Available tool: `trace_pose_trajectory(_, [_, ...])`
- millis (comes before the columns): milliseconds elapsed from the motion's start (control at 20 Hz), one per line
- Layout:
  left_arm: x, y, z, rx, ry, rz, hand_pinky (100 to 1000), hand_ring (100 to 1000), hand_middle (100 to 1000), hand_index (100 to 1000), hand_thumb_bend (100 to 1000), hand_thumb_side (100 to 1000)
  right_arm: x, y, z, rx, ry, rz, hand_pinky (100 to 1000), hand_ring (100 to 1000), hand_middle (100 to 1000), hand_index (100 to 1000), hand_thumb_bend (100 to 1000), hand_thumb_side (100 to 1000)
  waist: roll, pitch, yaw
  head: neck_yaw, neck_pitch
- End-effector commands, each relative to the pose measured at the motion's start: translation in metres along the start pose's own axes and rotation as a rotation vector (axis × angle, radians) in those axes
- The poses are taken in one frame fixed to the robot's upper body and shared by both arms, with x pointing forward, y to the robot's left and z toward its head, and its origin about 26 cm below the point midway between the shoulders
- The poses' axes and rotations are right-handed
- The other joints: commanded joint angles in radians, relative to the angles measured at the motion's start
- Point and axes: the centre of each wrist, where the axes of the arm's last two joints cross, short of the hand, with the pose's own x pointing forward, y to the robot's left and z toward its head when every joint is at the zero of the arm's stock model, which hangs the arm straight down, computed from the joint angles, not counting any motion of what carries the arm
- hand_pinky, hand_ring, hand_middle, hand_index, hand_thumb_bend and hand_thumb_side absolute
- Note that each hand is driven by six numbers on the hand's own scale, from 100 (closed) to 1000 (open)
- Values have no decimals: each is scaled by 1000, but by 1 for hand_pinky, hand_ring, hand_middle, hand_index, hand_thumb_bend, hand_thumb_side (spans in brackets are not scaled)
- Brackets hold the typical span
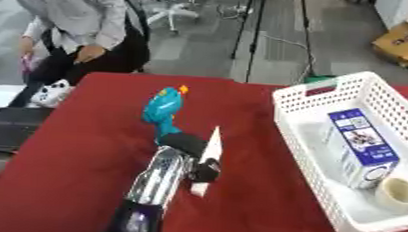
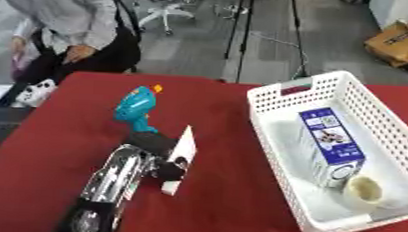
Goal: Pick up objects on the table and place them in the box.
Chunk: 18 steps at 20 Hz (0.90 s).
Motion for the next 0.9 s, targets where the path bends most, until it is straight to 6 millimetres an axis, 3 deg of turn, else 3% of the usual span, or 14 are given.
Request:
trace_pose_trajectory(50, [0,6,1,13,9,3,623,582,565,904,100,1000,2,1,-8,-20,-23,-22,721,661,573,619,100,553,-11,-10,-2,5,-9])
trace_pose_trajectory(900, [6,2,-3,-10,-35,13,589,528,503,794,100,1000,2,0,-10,-27,-24,-19,721,662,571,613,100,528,-10,-10,-2,11,-11])
